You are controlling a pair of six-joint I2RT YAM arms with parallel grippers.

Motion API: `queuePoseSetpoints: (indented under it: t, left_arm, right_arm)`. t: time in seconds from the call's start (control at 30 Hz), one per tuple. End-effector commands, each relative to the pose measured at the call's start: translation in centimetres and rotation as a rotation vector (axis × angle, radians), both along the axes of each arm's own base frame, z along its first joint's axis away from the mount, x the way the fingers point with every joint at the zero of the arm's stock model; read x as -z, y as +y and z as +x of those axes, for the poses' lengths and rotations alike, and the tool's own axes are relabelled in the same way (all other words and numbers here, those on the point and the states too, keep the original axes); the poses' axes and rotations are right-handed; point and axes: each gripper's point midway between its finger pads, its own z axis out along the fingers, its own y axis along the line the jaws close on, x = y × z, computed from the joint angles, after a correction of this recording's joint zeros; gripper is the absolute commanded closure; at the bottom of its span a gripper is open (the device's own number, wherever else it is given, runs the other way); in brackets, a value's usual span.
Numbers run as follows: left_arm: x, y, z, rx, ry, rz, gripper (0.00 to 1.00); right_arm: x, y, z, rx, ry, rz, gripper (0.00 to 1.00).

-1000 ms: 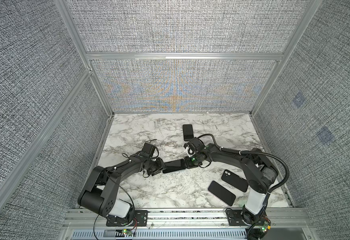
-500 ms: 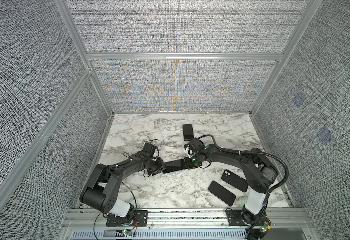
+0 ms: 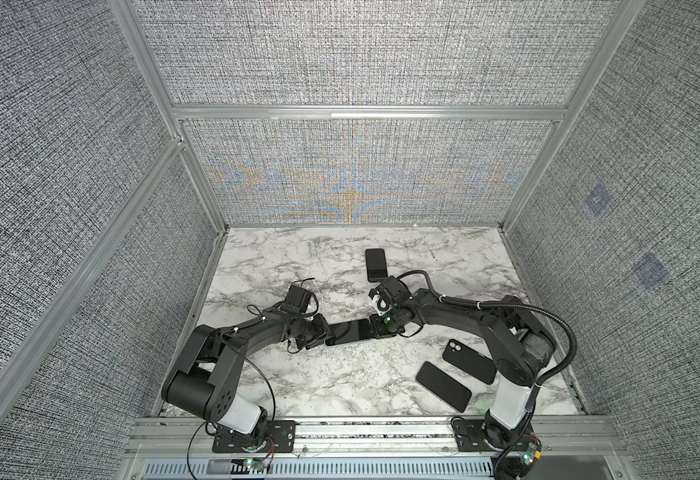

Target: Put the phone into the phone case

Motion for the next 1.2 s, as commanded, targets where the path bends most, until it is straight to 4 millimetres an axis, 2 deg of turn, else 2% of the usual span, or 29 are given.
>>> queuePoseSetpoints:
  t: [0.0, 1.17]
  left_arm:
    - [0.3, -0.3, 0.1, 0.01, -0.007, -0.011, 0.56]
    - [0.3, -0.3, 0.0, 0.009, -0.008, -0.016, 0.57]
  right_arm:
    - [-0.1, 1.1, -0.5, -0.021, 0.021, 0.054, 0.83]
    - [1.5, 1.5, -1.8, 0.0, 0.062, 0.081, 0.87]
